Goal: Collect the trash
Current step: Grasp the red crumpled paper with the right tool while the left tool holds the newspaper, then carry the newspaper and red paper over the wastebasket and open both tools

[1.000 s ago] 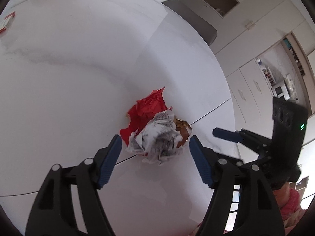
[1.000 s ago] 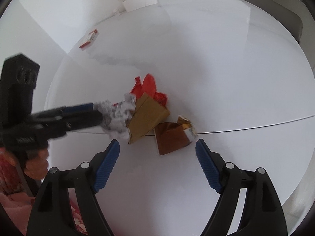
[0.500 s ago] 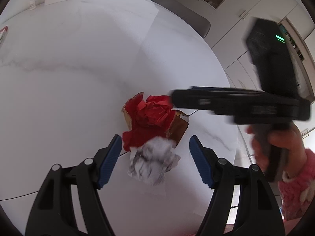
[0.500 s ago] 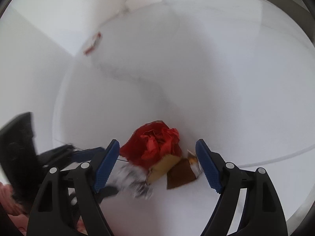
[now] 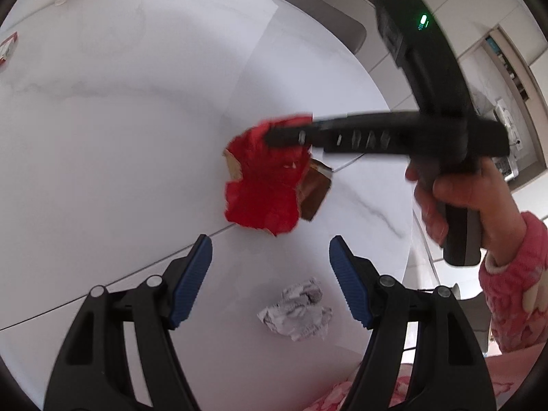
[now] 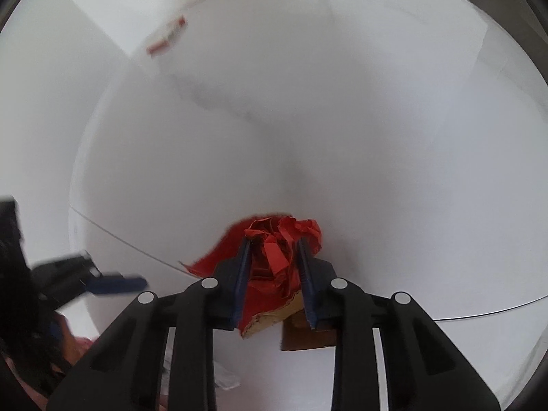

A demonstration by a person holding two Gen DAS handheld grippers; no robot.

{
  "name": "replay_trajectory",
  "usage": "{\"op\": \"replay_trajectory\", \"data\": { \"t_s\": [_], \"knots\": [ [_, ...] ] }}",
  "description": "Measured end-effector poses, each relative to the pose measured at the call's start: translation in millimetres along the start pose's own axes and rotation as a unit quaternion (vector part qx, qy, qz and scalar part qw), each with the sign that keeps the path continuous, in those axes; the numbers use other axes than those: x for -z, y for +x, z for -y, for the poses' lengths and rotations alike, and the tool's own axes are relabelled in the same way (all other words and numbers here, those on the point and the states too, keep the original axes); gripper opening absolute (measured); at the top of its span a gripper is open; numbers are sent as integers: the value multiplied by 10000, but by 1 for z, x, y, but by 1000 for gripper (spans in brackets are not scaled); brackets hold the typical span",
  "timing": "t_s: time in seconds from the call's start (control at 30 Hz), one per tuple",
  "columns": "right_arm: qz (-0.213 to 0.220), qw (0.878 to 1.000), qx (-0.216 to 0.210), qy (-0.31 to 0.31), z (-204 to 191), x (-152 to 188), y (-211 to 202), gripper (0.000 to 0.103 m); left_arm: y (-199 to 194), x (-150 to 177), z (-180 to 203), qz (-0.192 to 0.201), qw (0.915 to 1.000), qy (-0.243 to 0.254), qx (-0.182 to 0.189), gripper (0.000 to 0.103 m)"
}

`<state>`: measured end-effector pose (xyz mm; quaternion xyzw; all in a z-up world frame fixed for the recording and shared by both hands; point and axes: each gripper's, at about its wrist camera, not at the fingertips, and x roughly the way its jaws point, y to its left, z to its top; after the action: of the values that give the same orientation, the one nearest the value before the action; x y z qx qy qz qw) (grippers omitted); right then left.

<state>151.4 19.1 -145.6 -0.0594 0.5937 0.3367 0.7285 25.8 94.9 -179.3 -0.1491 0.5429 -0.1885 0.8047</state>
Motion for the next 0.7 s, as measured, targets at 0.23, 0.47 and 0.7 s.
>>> {"op": "replay_trajectory", "data": {
  "t_s": [0.23, 0.47, 0.7],
  "knots": [
    [936, 9924, -472, 650, 16, 23, -67, 27, 0, 18, 26, -373, 9956, 824, 231, 68],
    [1211, 9859, -168, 1146, 30, 100, -118, 27, 33, 48, 50, -881, 9852, 1459, 172, 64],
    [1293, 9728, 81, 1923, 43, 193, -139, 27, 44, 53, 49, -879, 9870, 1346, 24, 43]
  ]
}}
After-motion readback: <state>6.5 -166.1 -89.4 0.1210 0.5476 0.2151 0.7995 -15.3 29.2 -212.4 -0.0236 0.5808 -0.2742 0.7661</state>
